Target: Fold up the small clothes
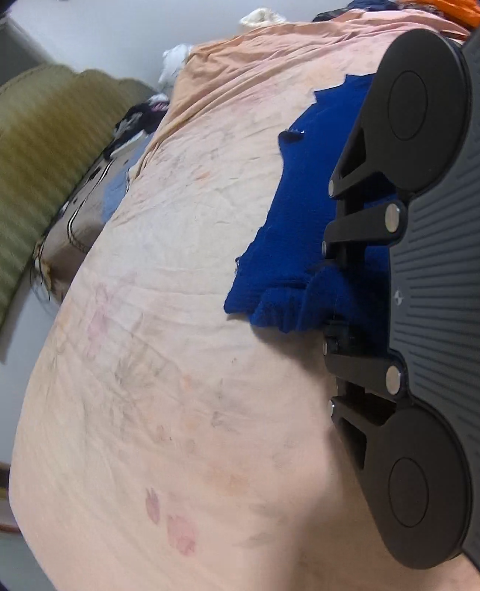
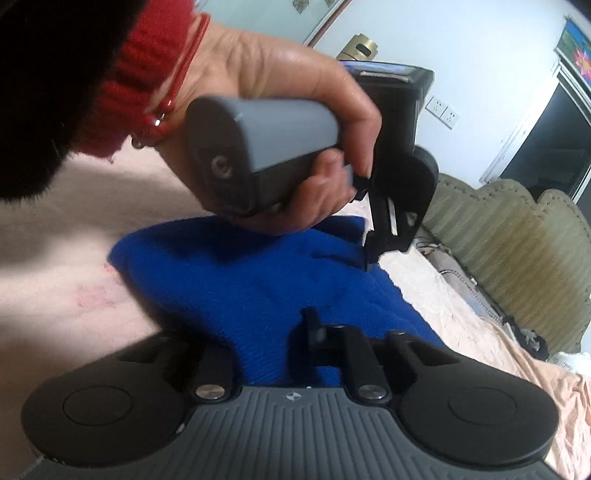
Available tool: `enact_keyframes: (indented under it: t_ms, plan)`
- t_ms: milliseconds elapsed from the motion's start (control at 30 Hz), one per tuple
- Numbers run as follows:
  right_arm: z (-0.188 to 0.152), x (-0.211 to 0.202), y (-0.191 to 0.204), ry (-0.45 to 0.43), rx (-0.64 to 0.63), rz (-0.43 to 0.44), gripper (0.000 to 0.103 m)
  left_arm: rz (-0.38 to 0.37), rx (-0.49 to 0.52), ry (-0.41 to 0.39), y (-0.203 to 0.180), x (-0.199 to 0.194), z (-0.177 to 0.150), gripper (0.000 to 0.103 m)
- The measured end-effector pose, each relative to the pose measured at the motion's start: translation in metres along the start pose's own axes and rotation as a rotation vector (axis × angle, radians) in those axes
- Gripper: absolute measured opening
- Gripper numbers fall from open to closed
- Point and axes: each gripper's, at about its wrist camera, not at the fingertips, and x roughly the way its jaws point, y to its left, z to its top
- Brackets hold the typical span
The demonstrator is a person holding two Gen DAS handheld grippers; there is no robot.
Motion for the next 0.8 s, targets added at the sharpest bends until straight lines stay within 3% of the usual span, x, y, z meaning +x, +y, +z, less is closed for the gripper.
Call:
enact_keyframes:
  t_ms: [267,800]
  plan:
    - [-0.013,-0.032,-0.023,-0.051,0.098,0.055,0.005,0.153,0.140,-0.063,-0.051,-0.027,-0.013,0.017]
    - [-0.068,-0.113,-0.098,-0.103,0.336,-0.042,0.005,0.215,0.240,-0.143,-0.157,-0.049,-0.032,0.017]
